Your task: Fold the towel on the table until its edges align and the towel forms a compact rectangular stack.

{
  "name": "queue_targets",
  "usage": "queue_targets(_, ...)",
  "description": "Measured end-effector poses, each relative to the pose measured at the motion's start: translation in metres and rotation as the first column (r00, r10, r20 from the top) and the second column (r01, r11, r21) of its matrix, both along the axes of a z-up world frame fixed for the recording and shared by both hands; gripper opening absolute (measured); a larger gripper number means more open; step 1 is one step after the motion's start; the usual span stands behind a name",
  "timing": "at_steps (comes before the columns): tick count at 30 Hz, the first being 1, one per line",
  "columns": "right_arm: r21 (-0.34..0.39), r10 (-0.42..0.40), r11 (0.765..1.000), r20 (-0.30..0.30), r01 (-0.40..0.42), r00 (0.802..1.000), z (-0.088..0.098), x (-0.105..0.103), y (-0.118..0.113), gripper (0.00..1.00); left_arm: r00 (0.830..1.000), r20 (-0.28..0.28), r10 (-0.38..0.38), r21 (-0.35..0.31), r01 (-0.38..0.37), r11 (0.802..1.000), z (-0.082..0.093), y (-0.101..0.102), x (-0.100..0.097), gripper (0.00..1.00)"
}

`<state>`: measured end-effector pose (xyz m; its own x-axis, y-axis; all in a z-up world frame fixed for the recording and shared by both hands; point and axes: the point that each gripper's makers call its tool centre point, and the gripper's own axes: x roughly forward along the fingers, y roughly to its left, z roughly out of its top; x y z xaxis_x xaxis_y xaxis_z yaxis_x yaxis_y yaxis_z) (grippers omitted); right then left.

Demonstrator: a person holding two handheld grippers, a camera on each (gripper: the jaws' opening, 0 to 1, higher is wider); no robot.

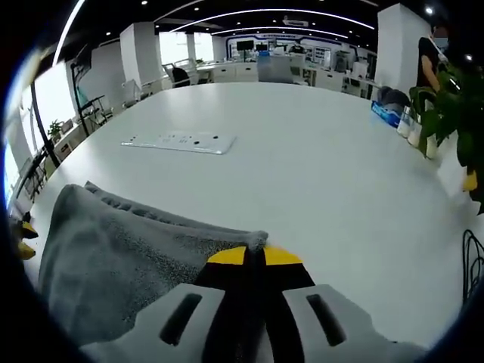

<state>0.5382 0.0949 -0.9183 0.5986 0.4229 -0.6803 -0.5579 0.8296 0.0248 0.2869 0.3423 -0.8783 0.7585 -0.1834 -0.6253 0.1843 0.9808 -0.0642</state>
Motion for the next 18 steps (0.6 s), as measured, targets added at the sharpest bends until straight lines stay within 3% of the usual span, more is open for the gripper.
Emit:
queue_targets(4, 0.008, -0.002, 1.0, 0.004, 0.002, 1.0, 0.0, 0.0, -0.001, 0.04, 1.0, 0.026, 0.016, -0.005, -0.016, 1.0, 0.004, 0.014, 0.028, 0.26)
queue_targets(11, 0.011, -0.003, 1.0, 0.007, 0.003, 1.0, -0.001, 0.001, 0.0, 0.03, 1.0, 0.021, 0.006, -0.04, -0.005, 0.999, -0.003, 0.017, 0.062, 0.27)
queue_targets(18, 0.012, -0.001, 1.0, 0.006, 0.001, 1.0, -0.001, 0.001, 0.0, 0.03, 1.0, 0.016, 0.027, -0.128, -0.025, 0.991, -0.014, 0.018, 0.096, 0.27)
